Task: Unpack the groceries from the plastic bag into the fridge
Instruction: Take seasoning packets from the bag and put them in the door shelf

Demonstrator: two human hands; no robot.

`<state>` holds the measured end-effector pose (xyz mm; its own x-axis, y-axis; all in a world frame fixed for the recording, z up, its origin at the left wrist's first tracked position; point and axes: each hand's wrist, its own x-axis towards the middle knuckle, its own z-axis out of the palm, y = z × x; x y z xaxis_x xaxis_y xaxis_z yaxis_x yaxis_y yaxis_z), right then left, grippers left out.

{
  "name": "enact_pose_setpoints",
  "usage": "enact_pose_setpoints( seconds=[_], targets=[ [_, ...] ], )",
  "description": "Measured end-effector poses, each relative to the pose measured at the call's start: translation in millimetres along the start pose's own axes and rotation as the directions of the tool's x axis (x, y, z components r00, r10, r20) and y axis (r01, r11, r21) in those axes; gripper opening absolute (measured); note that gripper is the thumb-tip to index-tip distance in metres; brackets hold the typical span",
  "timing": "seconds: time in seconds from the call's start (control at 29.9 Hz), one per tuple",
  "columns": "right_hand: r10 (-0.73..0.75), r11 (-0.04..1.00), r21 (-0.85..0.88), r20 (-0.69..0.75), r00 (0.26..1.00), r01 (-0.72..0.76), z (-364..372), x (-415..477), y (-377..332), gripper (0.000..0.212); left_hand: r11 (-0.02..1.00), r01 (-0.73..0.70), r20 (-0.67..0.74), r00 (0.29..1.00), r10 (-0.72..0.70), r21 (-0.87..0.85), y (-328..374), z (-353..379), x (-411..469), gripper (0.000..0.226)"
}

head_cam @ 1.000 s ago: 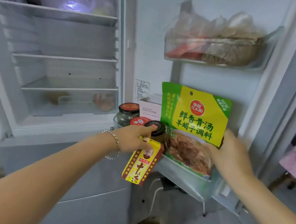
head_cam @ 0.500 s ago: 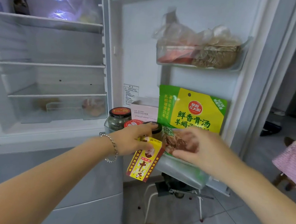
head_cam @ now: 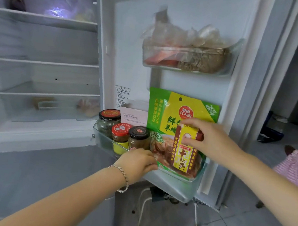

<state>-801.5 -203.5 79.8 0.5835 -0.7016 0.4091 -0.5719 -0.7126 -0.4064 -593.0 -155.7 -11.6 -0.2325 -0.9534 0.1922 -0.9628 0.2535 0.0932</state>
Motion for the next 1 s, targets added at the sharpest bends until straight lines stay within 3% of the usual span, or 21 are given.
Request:
enact_pose_setpoints(
  seconds=[0.17,0.3,0.4,0.5,0.63,0.73,0.8,0.9,0.94,1.0],
  targets=[
    [-0.002,0.989,-0.148,0.045,0.999,0.009,28,-14,9,0.031,0.996,0.008,-0.115,0.993,-0.018,-0.085,-1,7,-4,0.034],
    [0.049,0.968,-0.249,0.113,0.992,-0.02,31,-17,14,0.041,0.995,0.003,-0.163,0.986,-0.02,-0.104,0,10,-3,0.034],
    [0.084,0.969,-0.239,0.077,0.994,-0.063,31,-19,17,0.042,0.989,0.0,-0.175,0.984,-0.026,-0.146,3,11,-1,0.033],
    [0.111,0.934,-0.343,0.018,0.994,-0.098,35,-27,17,0.044,0.985,-0.002,-0.199,0.979,-0.033,-0.171,4,14,2,0.032],
    [-0.068,0.8,-0.598,-0.005,0.998,0.052,38,-28,27,0.038,0.983,-0.01,-0.223,0.974,-0.032,-0.184,7,16,4,0.036],
    [-0.022,0.815,-0.579,-0.007,1.0,0.013,36,-25,20,0.039,0.987,-0.048,-0.168,0.986,0.021,-0.156,2,14,2,0.034],
    [-0.014,0.826,-0.564,-0.014,1.0,0.004,37,-24,9,0.04,0.996,-0.05,-0.225,0.974,0.033,-0.068,-5,9,-3,0.032],
    [-0.134,0.794,-0.593,0.046,0.99,0.135,40,-15,-26,0.036,0.997,0.065,-0.333,0.94,-0.071,-0.03,-16,-8,-23,0.035],
    [-0.161,0.793,-0.579,0.1,0.982,0.189,44,-11,-44,0.033,0.996,0.086,-0.327,0.942,-0.078,0.011,-20,-15,-33,0.035],
    [-0.163,0.848,-0.467,0.22,0.962,0.25,59,1,-74,0.032,0.971,0.237,-0.202,0.95,-0.24,-0.039,-40,-26,-55,0.034]
  ],
)
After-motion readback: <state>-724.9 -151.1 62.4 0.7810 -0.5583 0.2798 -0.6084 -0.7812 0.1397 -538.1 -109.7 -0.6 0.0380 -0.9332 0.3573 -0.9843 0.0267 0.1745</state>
